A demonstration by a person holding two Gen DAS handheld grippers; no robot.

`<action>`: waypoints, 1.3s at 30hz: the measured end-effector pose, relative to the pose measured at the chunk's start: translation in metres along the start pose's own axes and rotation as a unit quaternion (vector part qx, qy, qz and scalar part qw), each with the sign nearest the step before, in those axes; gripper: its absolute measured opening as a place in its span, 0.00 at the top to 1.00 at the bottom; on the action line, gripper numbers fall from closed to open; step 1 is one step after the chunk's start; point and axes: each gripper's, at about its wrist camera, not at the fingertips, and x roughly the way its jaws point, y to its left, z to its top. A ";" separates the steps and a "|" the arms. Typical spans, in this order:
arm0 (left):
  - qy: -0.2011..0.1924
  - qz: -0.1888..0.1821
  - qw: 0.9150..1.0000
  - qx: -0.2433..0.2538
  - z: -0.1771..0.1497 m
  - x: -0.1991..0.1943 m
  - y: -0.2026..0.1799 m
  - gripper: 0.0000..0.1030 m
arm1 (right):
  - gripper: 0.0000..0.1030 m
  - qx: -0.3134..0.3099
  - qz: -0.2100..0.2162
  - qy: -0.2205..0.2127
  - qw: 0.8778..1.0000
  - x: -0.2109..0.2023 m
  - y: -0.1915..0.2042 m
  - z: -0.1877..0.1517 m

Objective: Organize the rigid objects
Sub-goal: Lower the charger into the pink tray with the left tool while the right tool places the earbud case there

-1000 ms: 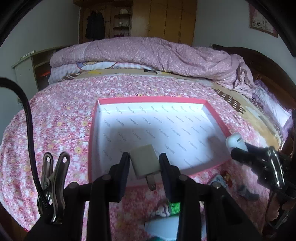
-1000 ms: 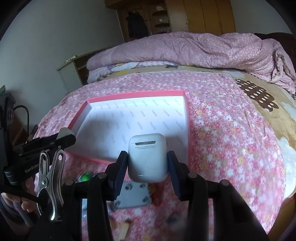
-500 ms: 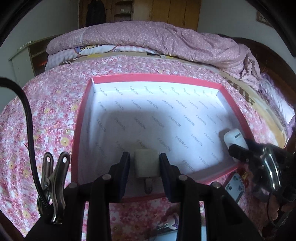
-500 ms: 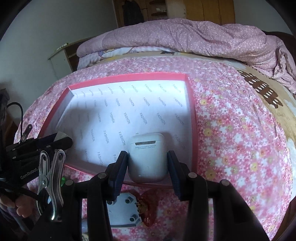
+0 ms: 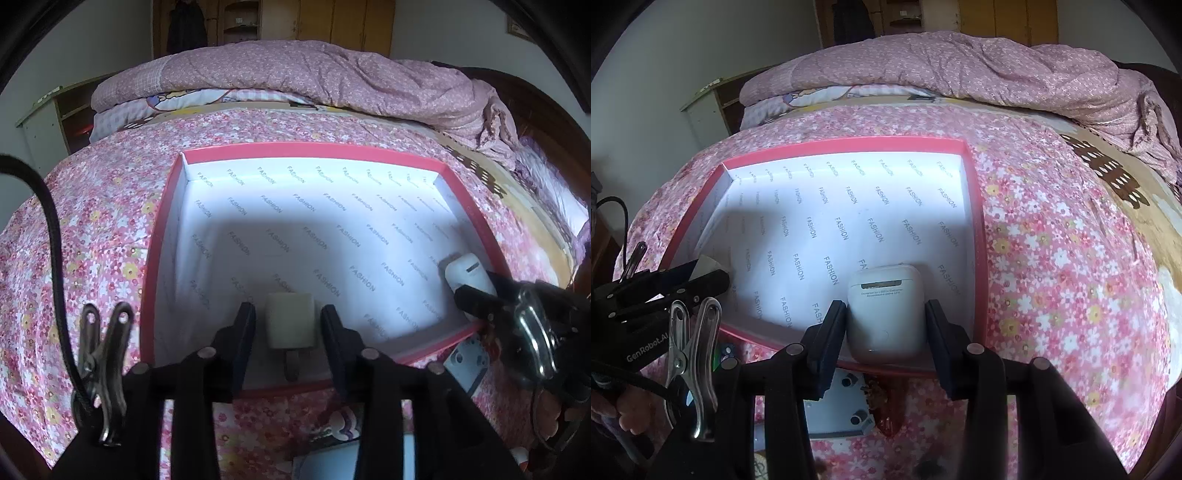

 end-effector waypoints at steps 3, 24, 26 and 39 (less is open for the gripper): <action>-0.003 0.002 1.000 0.007 -0.001 0.000 -0.004 0.47 | 0.57 0.002 -0.003 0.000 1.000 0.000 0.000 -0.001; -0.023 0.014 1.000 0.006 -0.004 -0.026 -0.011 0.30 | 0.41 0.010 0.026 -0.034 0.999 -0.024 0.001 0.001; -0.027 0.011 1.000 0.004 -0.007 -0.033 -0.010 0.29 | 0.41 0.014 0.028 -0.035 0.999 -0.030 0.000 -0.001; -0.029 -0.015 0.999 0.002 -0.039 -0.070 -0.011 0.29 | 0.41 0.029 0.058 -0.048 0.997 -0.079 -0.004 -0.039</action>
